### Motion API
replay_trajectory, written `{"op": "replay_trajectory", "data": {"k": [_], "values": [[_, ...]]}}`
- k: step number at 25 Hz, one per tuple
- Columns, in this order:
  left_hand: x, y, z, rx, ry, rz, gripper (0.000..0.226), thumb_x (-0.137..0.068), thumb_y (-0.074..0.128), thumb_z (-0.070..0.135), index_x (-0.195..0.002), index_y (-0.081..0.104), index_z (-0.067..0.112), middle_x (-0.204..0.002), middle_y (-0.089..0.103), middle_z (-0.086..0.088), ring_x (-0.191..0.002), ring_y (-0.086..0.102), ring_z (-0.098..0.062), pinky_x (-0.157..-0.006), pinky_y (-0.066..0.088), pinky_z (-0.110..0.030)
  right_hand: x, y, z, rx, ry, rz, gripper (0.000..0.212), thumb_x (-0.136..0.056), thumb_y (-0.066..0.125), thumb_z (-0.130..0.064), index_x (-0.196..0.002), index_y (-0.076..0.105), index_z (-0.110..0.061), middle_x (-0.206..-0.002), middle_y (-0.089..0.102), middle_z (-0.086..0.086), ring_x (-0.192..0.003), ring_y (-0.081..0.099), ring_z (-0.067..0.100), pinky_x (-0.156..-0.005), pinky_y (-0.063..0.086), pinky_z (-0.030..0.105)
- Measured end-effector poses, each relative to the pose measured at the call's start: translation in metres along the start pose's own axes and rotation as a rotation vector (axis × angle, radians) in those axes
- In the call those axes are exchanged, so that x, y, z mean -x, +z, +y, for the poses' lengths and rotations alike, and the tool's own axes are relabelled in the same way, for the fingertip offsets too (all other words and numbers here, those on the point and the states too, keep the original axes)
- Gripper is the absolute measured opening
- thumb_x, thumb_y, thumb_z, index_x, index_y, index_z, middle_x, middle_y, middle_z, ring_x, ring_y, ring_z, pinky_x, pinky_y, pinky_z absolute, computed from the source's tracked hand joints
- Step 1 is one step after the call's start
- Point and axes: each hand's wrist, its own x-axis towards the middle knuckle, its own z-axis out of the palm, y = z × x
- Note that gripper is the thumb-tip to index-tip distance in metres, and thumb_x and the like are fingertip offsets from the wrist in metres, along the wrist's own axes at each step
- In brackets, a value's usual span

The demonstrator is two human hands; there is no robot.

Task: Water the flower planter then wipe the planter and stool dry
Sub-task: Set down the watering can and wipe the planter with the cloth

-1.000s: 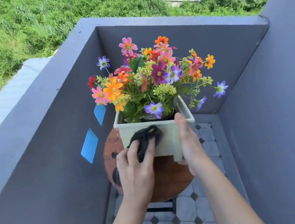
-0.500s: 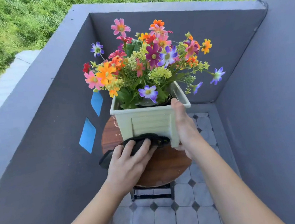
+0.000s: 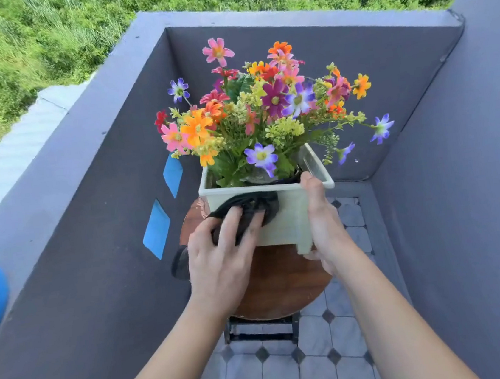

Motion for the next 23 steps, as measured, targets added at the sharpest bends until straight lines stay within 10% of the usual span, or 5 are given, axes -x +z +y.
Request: {"op": "replay_trajectory", "data": {"k": [3, 10, 19, 23], "values": [[-0.009, 0.006, 0.026, 0.05, 0.081, -0.025, 0.037, -0.095, 0.034, 0.01, -0.123, 0.053, 0.027, -0.119, 0.044, -0.002, -0.086, 0.045, -0.029, -0.066, 0.044, -0.039, 0.005, 0.002, -0.001, -0.002, -0.012, -0.009, 0.074, -0.032, 0.027, -0.106, -0.088, 0.057, -0.067, -0.138, 0.052, -0.014, -0.134, 0.041, 0.018, -0.11, 0.032, 0.053], [0.038, 0.008, -0.016, -0.037, 0.315, -0.21, 0.041, -0.093, 0.038, 0.008, -0.121, 0.061, 0.027, -0.122, 0.044, -0.003, -0.088, 0.046, -0.029, -0.069, 0.037, -0.037, -0.004, 0.005, 0.003, -0.012, -0.007, 0.007, 0.112, -0.029, 0.024, -0.108, -0.119, 0.057, -0.05, -0.138, 0.055, -0.014, -0.136, 0.04, 0.019, -0.111, 0.03, 0.052], [0.0, -0.007, 0.002, 0.897, -1.054, -0.221, 0.043, -0.099, 0.039, 0.029, -0.139, 0.044, 0.015, -0.143, 0.044, 0.003, -0.133, 0.04, -0.013, -0.113, 0.028, -0.033, -0.007, 0.015, 0.007, -0.091, 0.014, 0.061, 0.114, -0.028, 0.026, -0.107, -0.12, 0.055, -0.045, -0.132, 0.058, -0.012, -0.134, 0.042, 0.018, -0.11, 0.03, 0.054], [-0.02, -0.006, -0.02, 1.401, -1.605, -0.253, 0.074, -0.068, 0.053, 0.079, -0.121, 0.062, 0.027, -0.137, 0.051, -0.021, -0.128, 0.045, -0.044, -0.105, 0.033, -0.065, 0.003, 0.015, 0.0, -0.139, 0.047, 0.089, 0.101, -0.03, 0.032, -0.105, -0.112, 0.056, -0.05, -0.132, 0.058, -0.009, -0.134, 0.042, 0.021, -0.109, 0.031, 0.056]]}}
